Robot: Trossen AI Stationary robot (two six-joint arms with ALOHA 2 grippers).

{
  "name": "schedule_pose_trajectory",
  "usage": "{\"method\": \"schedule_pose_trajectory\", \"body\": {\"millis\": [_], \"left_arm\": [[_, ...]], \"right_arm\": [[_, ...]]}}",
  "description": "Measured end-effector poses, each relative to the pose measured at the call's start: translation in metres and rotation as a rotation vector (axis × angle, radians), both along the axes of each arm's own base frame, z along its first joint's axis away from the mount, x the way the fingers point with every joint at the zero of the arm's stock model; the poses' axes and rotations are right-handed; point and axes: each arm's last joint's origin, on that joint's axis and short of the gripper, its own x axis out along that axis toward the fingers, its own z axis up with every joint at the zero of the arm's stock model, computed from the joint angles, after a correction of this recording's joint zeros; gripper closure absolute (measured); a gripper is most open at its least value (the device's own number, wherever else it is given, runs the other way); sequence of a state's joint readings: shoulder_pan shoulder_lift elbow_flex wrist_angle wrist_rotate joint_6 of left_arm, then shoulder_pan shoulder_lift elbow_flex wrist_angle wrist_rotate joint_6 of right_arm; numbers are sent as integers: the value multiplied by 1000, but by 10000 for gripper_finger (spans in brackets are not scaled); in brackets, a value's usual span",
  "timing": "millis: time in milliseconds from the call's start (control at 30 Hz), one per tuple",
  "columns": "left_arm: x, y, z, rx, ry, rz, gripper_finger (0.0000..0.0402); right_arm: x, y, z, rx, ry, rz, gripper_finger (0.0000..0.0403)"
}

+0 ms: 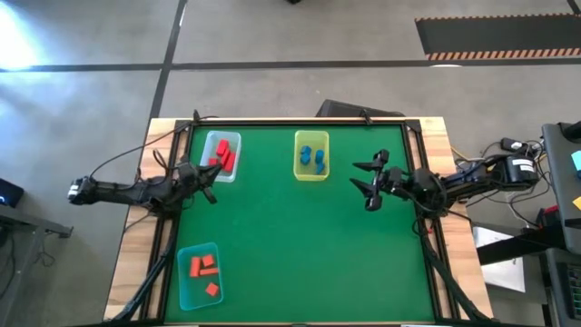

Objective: Sort & place blocks by color
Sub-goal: Return to Home Position

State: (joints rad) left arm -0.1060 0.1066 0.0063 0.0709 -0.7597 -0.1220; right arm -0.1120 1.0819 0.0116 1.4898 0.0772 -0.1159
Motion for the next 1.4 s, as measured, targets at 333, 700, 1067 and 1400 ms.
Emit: {"method": "schedule_pose_trajectory", "body": {"millis": [333,700,1067,1400], "left_arm": [[6,-1,-9,-100,25,9,402],[11,-1,-17,-122,94,18,402],[13,-1,-23,-114,157,22,402],[15,-2,-26,-109,194,24,402]], "right_arm": [[2,0,-5,-2,46,-3,184],[4,-2,-15,16,154,-56,184],[7,-2,-21,-22,242,-65,184],[8,-2,-22,38,236,-53,184]]}}
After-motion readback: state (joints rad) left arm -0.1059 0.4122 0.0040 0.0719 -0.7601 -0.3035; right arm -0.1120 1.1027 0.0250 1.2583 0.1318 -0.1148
